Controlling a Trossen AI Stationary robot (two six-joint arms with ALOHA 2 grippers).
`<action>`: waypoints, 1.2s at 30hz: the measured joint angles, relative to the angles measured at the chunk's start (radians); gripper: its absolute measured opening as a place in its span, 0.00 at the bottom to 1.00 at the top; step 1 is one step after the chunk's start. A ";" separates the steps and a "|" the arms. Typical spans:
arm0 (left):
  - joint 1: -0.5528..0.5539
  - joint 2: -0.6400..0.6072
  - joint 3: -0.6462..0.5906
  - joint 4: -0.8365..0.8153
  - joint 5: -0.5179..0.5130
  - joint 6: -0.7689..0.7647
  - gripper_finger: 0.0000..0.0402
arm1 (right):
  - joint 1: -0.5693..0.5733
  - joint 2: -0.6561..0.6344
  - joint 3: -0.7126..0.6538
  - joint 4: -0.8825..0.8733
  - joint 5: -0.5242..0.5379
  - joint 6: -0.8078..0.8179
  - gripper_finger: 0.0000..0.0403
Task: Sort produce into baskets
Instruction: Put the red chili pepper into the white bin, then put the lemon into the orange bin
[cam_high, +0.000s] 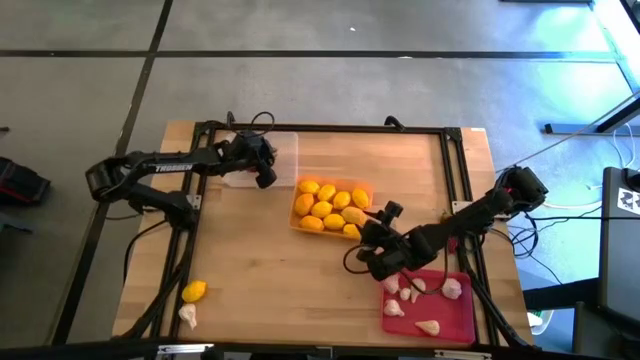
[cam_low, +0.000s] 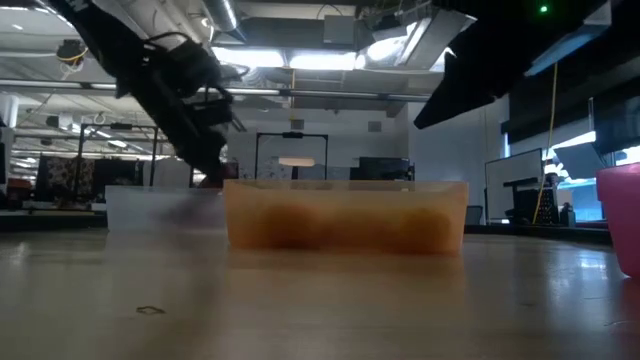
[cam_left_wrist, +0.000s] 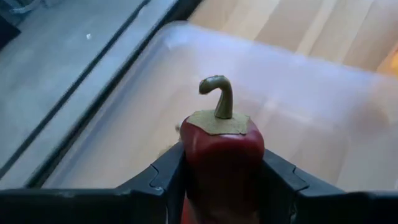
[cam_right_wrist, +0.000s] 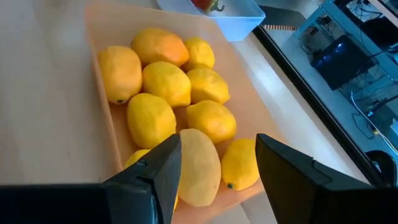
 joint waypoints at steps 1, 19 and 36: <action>0.006 0.000 -0.009 -0.002 0.002 -0.003 0.35 | -0.006 0.000 0.000 0.001 0.000 0.000 0.49; -0.083 -0.050 0.102 -0.170 0.010 -0.056 0.65 | -0.067 0.000 0.000 0.070 -0.046 -0.058 0.49; -0.584 -0.139 0.270 -0.490 0.010 -0.243 0.65 | -0.066 -0.001 0.000 0.071 -0.078 -0.078 0.49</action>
